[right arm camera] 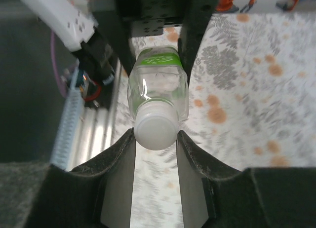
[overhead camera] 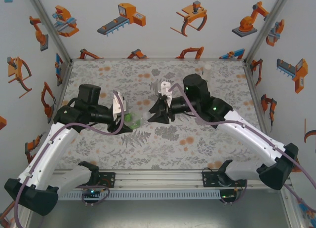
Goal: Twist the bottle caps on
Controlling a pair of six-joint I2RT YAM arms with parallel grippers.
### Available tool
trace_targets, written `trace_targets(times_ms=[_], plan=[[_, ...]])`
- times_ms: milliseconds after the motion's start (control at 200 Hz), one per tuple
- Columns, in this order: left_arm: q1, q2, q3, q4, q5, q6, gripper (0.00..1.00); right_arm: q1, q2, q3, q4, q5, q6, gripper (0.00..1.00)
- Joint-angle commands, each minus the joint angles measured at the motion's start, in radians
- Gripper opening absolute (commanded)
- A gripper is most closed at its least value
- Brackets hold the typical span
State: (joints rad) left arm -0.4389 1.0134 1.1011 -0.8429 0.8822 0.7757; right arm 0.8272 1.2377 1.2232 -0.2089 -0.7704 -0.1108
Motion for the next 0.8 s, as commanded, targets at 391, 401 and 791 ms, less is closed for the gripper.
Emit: trace_targets(times_ms=[391, 401, 791], plan=[[-0.012, 0.016, 0.013, 0.04, 0.027, 0.018, 0.0, 0.045, 0.046, 0.049, -0.143, 0.328, 1.433, 0.0], [-0.013, 0.017, 0.013, 0.041, 0.027, 0.019, 0.0, 0.044, 0.05, 0.048, -0.144, 0.323, 1.456, 0.0], [-0.021, 0.021, 0.014, 0.041, 0.028, 0.025, 0.0, 0.027, 0.09, 0.253, -0.363, 0.356, 1.138, 0.33]])
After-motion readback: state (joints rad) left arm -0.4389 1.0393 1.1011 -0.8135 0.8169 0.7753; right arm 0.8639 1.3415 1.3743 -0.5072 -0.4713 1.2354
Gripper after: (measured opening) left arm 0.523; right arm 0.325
